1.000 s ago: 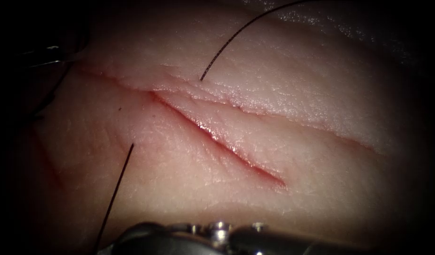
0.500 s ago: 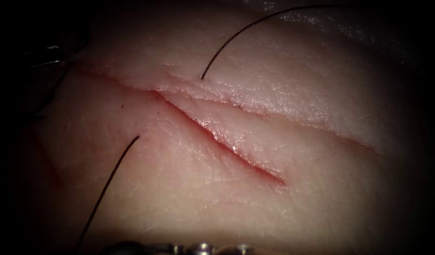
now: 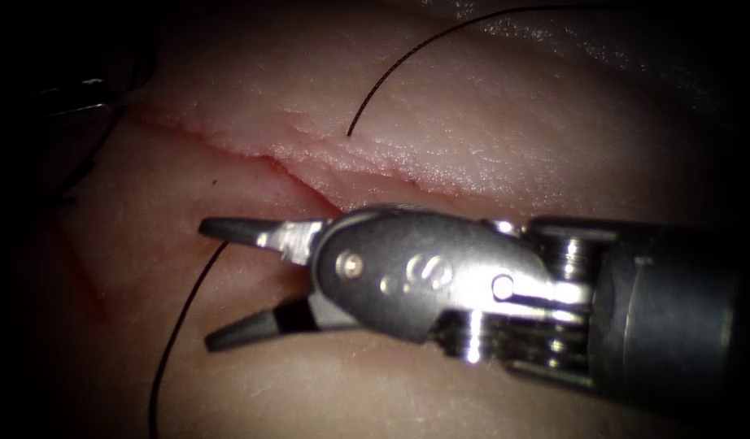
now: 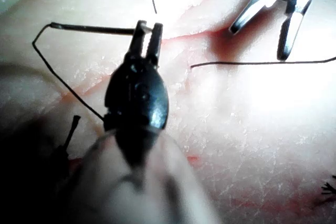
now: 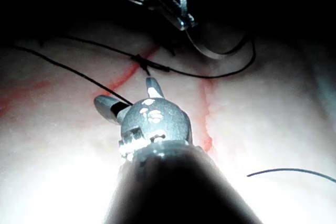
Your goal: Wound Closure
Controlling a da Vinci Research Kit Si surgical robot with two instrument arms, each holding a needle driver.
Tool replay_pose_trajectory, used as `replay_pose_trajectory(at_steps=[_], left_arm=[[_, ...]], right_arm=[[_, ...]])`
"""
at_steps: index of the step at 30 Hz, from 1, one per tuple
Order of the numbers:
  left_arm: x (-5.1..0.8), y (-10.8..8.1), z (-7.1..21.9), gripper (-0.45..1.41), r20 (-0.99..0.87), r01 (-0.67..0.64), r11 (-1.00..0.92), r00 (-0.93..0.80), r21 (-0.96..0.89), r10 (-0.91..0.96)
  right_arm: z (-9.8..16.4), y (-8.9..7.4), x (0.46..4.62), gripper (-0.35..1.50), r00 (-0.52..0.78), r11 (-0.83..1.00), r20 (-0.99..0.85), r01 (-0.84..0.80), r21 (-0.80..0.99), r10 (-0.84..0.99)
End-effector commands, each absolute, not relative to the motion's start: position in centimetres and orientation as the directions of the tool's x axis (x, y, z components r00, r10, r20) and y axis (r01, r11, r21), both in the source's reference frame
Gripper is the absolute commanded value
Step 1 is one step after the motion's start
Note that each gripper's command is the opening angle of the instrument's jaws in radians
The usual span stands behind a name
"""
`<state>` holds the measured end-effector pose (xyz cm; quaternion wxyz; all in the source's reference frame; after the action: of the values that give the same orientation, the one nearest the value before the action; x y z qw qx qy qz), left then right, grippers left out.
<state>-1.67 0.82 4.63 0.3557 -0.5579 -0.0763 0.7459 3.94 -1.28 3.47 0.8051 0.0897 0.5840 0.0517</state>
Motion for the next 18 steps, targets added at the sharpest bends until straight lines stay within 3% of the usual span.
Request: replay_pose_trajectory(at_steps=[1,8,12,13,15,16,17,18], left_arm=[[-1.72,0.79,4.70,-0.45,-0.778,-0.444,-0.735,-0.124,-0.512,0.616],[-1.72,0.79,4.70,-0.45,-0.778,-0.445,-0.735,-0.124,-0.512,0.616],[-1.72,0.79,4.70,-0.45,-0.778,-0.445,-0.735,-0.124,-0.512,0.616],[-1.72,0.79,4.70,-0.45,-0.778,-0.445,-0.735,-0.124,-0.512,0.616],[-1.72,0.79,4.70,-0.45,-0.778,-0.445,-0.735,-0.124,-0.512,0.616],[-1.72,0.79,4.70,-0.45,-0.778,-0.445,-0.735,-0.124,-0.512,0.616],[-1.72,0.79,4.70,-0.45,-0.778,-0.445,-0.735,-0.124,-0.512,0.616],[-1.72,0.79,4.70,-0.45,-0.778,-0.445,-0.735,-0.124,-0.512,0.616]], right_arm=[[3.76,-1.28,4.04,1.46,0.330,0.982,-0.928,0.013,0.190,0.175],[4.30,-1.35,4.17,1.45,0.398,0.988,-0.908,0.028,0.149,0.126],[4.42,-1.35,4.24,1.33,0.410,0.991,-0.904,0.004,0.133,0.120],[4.42,-1.36,4.25,1.18,0.418,0.993,-0.901,-0.018,0.120,0.116],[4.40,-1.37,4.25,0.71,0.425,0.995,-0.900,-0.022,0.098,0.098],[4.39,-1.38,4.25,0.34,0.427,0.995,-0.899,-0.027,0.093,0.096],[4.36,-1.40,4.23,-0.35,0.421,0.995,-0.902,-0.021,0.093,0.093],[4.33,-1.41,4.21,-0.35,0.423,0.995,-0.902,-0.001,0.096,0.088]])
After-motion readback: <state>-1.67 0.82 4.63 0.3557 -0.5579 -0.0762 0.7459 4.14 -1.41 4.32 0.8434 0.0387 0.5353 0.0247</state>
